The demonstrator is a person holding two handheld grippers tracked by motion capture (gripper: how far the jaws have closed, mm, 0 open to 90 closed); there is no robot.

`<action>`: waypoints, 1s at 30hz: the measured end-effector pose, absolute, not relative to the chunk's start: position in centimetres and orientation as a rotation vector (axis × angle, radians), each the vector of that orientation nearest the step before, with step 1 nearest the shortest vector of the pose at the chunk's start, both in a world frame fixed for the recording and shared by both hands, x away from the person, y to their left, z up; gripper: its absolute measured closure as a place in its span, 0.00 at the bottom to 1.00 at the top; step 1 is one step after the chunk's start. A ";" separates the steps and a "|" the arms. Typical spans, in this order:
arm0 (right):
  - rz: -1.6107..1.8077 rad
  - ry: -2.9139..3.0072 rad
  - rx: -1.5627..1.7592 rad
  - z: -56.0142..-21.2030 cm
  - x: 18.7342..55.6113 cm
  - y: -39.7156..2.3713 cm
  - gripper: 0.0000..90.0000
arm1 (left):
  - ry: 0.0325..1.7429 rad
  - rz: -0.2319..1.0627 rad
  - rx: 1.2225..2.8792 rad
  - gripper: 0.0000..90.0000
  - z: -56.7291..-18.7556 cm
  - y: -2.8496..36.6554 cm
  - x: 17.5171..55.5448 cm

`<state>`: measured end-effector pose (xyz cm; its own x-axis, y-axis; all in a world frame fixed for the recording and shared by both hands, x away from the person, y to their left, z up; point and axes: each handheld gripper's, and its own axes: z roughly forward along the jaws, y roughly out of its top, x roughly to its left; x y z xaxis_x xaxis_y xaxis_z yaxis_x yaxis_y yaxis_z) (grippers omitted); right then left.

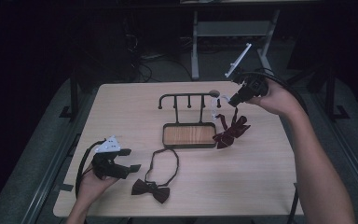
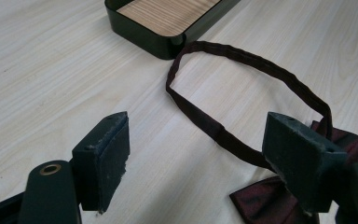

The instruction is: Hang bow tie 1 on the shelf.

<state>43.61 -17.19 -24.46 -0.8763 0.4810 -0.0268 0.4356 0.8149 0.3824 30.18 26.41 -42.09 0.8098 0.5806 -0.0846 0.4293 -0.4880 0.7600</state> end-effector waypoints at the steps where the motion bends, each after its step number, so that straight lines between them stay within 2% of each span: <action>1: 0.562 2.875 0.732 -24.5 43.7 -17.2 0.94 | 0.741 0.230 2.158 0.26 -42.1 26.4 30.2; 30: 0.540 2.889 0.815 -26.5 45.3 -17.3 0.93 | 0.742 0.223 2.148 0.26 -42.0 26.4 30.1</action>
<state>45.35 -17.29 -26.52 -0.8533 0.5214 0.0082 0.4892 0.7948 0.3592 30.10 26.40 -42.00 0.8095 0.5795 -0.0939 0.4317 -0.4792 0.7642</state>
